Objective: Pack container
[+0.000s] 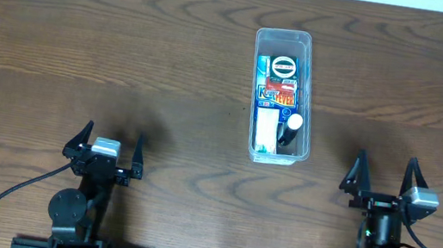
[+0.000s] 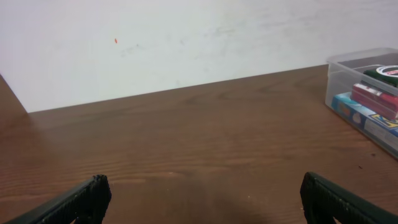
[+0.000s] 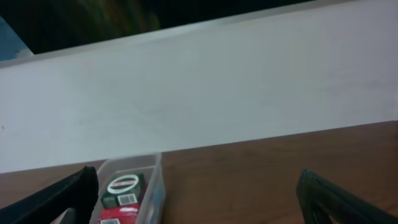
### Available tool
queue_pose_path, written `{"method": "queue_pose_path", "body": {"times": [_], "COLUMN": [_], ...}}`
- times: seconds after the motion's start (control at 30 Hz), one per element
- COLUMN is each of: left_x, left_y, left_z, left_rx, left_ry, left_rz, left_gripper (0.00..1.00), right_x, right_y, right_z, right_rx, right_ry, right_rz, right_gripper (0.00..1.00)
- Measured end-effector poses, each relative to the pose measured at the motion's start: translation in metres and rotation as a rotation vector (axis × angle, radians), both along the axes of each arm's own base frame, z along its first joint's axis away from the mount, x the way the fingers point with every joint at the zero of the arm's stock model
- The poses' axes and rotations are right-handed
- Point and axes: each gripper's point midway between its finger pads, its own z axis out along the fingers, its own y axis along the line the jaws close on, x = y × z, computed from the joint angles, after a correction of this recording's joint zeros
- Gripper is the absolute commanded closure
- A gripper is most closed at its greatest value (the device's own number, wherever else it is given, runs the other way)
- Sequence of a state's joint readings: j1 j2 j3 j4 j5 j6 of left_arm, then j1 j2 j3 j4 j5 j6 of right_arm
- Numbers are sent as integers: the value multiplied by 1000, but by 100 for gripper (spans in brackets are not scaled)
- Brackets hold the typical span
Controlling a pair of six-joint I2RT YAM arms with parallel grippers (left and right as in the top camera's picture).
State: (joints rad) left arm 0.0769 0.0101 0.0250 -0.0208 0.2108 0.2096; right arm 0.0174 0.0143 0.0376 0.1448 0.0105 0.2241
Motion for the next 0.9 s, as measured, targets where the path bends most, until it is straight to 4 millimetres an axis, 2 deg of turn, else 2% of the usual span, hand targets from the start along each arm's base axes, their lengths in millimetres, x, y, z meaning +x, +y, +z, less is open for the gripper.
{"method": "queue_pose_path", "body": {"times": [0.13, 0.3, 0.47, 0.9], "left_x": [0, 0, 0, 0], "left_y": [0, 0, 0, 0], "left_z": [0, 0, 0, 0], "left_rx": [0, 0, 0, 0], "left_ry": [0, 0, 0, 0], "left_rz": [0, 0, 0, 0], "left_gripper": [2, 2, 2, 2], "right_x": [4, 5, 5, 5], "right_y": [-2, -5, -5, -2], "right_z": [-22, -36, -66, -67], "right_rx": [0, -10, -65, -196], "right_ry": [63, 116, 240, 241], "right_rz": [-13, -28, -34, -21], "right_gripper": [1, 1, 1, 1]}}
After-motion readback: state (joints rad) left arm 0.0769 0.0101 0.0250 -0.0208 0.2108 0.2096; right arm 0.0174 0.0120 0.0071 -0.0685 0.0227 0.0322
